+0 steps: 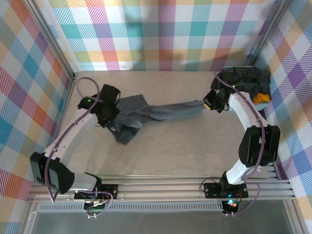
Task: Fold and stack the t-shirts
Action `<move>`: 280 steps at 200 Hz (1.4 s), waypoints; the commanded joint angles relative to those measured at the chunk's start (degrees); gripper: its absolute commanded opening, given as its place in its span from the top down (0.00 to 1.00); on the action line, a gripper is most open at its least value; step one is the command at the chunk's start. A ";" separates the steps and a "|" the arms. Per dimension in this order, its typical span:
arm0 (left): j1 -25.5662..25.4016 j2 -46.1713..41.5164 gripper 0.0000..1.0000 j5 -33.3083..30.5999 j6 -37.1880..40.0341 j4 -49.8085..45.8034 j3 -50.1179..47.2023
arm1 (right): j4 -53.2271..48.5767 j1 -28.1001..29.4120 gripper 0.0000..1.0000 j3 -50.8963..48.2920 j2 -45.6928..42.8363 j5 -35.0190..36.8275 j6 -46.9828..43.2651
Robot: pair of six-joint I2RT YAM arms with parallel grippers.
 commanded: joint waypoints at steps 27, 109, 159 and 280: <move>6.59 -5.58 1.00 -3.14 3.53 -1.25 -2.25 | -9.34 0.04 1.00 2.12 -10.14 -4.09 6.95; 8.83 -4.54 1.00 -3.06 4.22 1.06 -2.82 | 1.53 -0.56 1.00 5.43 0.71 0.06 7.75; 8.83 -1.70 1.00 1.73 3.96 4.33 -3.02 | -6.69 -1.29 0.54 27.14 27.96 -1.78 2.56; 8.83 1.63 1.00 7.41 6.24 6.11 -1.92 | 8.08 -1.54 0.68 -27.19 -3.73 -5.66 15.56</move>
